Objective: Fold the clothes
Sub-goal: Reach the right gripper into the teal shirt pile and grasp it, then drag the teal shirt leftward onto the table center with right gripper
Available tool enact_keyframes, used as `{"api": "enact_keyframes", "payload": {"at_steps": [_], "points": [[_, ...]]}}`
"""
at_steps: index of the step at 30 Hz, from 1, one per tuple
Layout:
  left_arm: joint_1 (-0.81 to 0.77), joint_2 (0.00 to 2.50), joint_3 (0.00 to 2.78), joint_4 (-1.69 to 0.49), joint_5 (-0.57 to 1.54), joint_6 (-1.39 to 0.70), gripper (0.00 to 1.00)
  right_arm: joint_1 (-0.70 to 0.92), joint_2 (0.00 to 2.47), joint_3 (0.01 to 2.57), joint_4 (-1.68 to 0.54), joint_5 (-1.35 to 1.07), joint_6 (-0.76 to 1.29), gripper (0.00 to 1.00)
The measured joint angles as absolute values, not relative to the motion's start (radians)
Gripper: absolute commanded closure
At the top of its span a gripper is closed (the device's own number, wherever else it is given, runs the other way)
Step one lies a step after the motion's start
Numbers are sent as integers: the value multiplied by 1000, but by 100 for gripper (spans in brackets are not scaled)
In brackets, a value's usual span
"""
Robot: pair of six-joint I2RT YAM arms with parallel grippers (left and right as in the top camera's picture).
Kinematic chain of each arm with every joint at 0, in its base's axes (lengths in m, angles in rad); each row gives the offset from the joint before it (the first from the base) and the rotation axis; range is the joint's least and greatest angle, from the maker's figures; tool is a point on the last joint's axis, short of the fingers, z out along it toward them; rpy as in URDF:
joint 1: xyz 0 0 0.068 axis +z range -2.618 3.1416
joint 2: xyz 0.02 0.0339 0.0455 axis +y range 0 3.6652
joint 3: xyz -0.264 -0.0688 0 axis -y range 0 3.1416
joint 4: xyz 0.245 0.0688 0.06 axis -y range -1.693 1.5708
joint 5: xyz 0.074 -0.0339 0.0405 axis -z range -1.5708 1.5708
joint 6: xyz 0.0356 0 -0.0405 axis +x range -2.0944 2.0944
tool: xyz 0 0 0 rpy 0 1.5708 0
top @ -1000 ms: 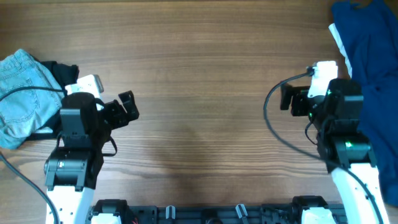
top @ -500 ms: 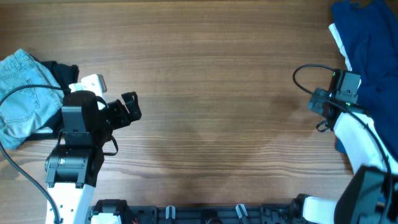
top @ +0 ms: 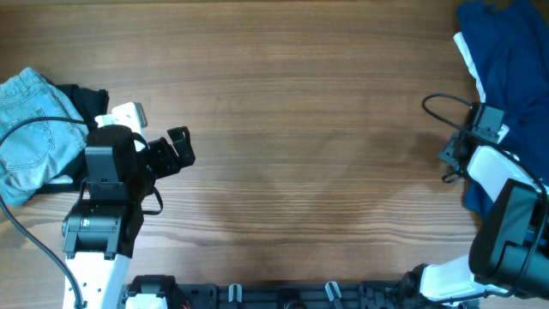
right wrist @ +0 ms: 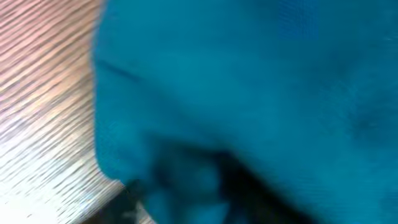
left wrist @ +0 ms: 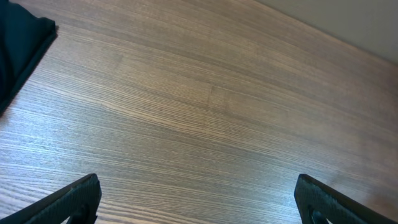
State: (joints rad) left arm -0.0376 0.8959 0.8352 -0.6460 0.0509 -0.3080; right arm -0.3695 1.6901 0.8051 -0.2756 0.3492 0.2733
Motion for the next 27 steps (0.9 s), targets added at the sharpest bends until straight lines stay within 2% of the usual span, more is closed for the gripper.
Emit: {"api": "enact_keyframes", "payload": {"at_steps": [9, 19, 21, 27], "points": [[-37, 896, 835, -646, 51, -308, 0, -384, 1675, 841, -337, 349, 295, 96], [-37, 896, 835, -646, 51, -308, 0, -385, 1448, 915, -449, 319, 240, 96], [-37, 896, 835, -646, 51, -308, 0, -385, 1429, 915, -452, 242, 194, 96], [-37, 896, 835, -646, 51, -308, 0, -332, 1267, 955, -480, -405, -1, 96]]}}
